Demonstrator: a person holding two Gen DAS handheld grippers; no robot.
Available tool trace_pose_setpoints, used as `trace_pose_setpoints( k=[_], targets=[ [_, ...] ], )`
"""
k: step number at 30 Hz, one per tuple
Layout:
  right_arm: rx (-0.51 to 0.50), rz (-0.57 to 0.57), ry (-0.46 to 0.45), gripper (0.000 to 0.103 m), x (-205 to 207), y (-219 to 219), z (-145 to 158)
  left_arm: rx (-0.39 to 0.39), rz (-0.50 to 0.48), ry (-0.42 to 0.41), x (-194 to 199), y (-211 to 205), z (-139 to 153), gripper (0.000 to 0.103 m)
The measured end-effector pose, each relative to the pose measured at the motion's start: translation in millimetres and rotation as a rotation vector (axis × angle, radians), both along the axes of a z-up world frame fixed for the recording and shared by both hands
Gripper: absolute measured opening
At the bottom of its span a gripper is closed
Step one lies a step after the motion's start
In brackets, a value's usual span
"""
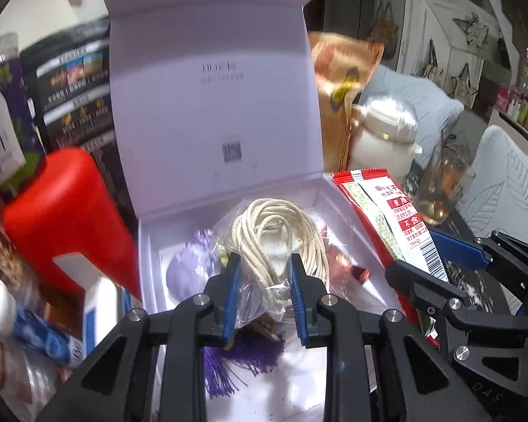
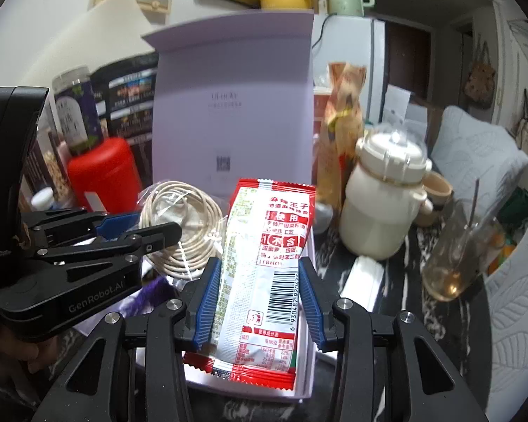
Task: Organize soft objects
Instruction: 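Open both grippers to drop the cord bag and packet into the box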
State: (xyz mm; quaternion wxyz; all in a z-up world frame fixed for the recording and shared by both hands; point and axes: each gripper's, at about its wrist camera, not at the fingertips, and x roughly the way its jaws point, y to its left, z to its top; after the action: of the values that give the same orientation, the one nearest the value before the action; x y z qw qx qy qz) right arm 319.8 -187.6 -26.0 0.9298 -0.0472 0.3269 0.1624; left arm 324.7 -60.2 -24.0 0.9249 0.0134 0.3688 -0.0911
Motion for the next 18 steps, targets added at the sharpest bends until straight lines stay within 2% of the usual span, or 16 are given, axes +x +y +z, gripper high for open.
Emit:
trace_pose_setpoints(
  k=[5, 11, 14, 18],
  targets=[
    [-0.008, 0.008, 0.039, 0.043, 3, 2, -17, 0.021, -0.004, 0.044, 3, -4, -16, 0.026],
    [-0.016, 0.013, 0.07, 0.043, 5, 6, -32, 0.052, 0.004, 0.03, 4, -8, -22, 0.027],
    [-0.029, 0.016, 0.078, 0.044, 5, 8, -36, 0.065, 0.003, 0.029, 3, -9, -24, 0.03],
    [-0.034, 0.008, 0.087, 0.045, 5, 6, -38, 0.073, 0.012, 0.04, 4, -10, -24, 0.039]
  ],
)
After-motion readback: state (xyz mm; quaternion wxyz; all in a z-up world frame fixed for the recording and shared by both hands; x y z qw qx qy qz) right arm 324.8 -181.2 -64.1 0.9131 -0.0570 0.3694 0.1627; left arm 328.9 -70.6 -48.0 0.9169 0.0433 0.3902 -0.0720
